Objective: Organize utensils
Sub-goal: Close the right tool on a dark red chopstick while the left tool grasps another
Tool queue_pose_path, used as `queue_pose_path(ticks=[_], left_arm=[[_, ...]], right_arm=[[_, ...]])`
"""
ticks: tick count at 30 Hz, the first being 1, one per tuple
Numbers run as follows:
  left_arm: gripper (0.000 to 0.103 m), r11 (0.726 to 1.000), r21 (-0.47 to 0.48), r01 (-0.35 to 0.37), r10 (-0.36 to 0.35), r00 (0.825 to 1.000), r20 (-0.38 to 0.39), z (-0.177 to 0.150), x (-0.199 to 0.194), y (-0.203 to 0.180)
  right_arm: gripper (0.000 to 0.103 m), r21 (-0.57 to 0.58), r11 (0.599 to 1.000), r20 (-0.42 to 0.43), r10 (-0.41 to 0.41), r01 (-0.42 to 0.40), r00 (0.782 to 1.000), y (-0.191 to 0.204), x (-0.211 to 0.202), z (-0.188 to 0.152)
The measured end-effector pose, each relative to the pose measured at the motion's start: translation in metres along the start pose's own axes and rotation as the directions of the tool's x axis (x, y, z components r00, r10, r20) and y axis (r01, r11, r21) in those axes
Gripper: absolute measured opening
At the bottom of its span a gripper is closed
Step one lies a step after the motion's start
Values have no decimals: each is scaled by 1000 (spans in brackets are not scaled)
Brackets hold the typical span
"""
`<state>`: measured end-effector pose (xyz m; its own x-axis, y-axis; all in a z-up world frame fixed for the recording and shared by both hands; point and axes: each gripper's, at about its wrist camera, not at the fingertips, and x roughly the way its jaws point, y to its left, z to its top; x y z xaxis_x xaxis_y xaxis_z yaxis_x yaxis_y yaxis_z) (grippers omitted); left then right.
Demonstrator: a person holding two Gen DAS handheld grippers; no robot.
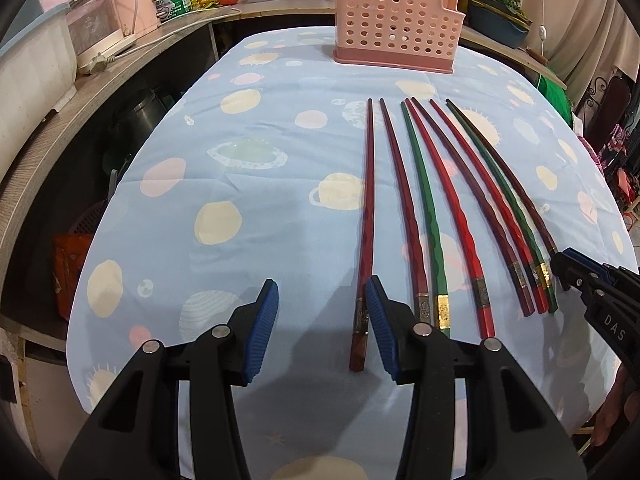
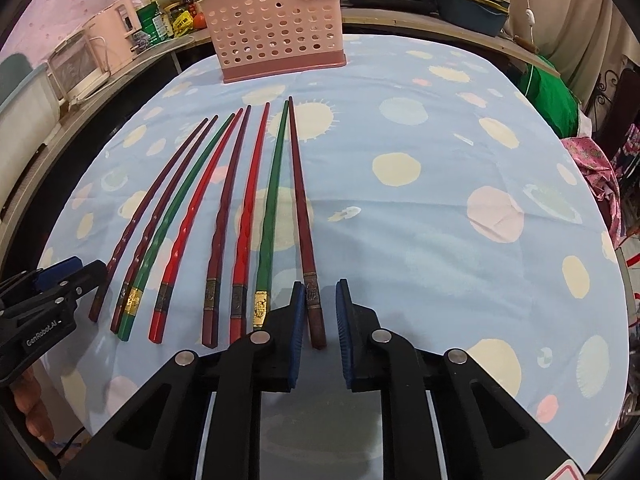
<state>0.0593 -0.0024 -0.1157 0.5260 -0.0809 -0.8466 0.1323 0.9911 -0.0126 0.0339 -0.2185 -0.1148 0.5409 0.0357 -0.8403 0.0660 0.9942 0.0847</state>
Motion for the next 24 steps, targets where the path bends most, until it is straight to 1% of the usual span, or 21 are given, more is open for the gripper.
queue_pose_path(ticks=[5, 7, 9, 11, 16, 18, 20, 21, 23, 24], left_arm=[[43, 1000, -2, 10, -10, 1000, 0, -2, -1, 1], [43, 1000, -7, 25, -25, 1000, -8, -3, 0, 2], [43, 999, -17, 43, -44, 998, -37, -5, 2, 3], [43, 998, -30, 60, -61, 998, -34, -7, -1, 4], [42, 998, -25, 53, -53, 998, -35, -10, -1, 4], [38, 998, -30, 59, -60, 998, -32, -10, -1, 4], [25, 997, -28, 70, -71, 997, -32, -10, -2, 4], [22, 997, -26, 77, -78, 996, -34, -10, -2, 4], [9, 996, -20, 90, -91, 995, -38, -11, -3, 3], [9, 995, -19, 98, -98, 994, -41, -11, -3, 2]], right_arm=[[9, 4, 1000, 0, -2, 2, 1000, -3, -1, -1], [9, 4, 1000, 0, -2, 2, 1000, -3, -1, -1], [9, 5, 1000, 0, -1, 1, 1000, -3, -1, -2], [9, 6, 1000, 0, -1, 1, 1000, -3, -1, -2], [9, 5, 1000, 1, -2, 2, 1000, -4, -2, -3], [9, 6, 1000, 1, -1, 1, 1000, -4, -2, -3], [9, 6, 1000, 0, 0, 0, 1000, -4, -2, -3], [9, 7, 1000, 1, 0, 0, 1000, -4, -2, -4], [9, 7, 1000, 1, 0, 0, 1000, -4, -2, -4], [9, 7, 1000, 1, 1, -1, 1000, -4, -2, -4]])
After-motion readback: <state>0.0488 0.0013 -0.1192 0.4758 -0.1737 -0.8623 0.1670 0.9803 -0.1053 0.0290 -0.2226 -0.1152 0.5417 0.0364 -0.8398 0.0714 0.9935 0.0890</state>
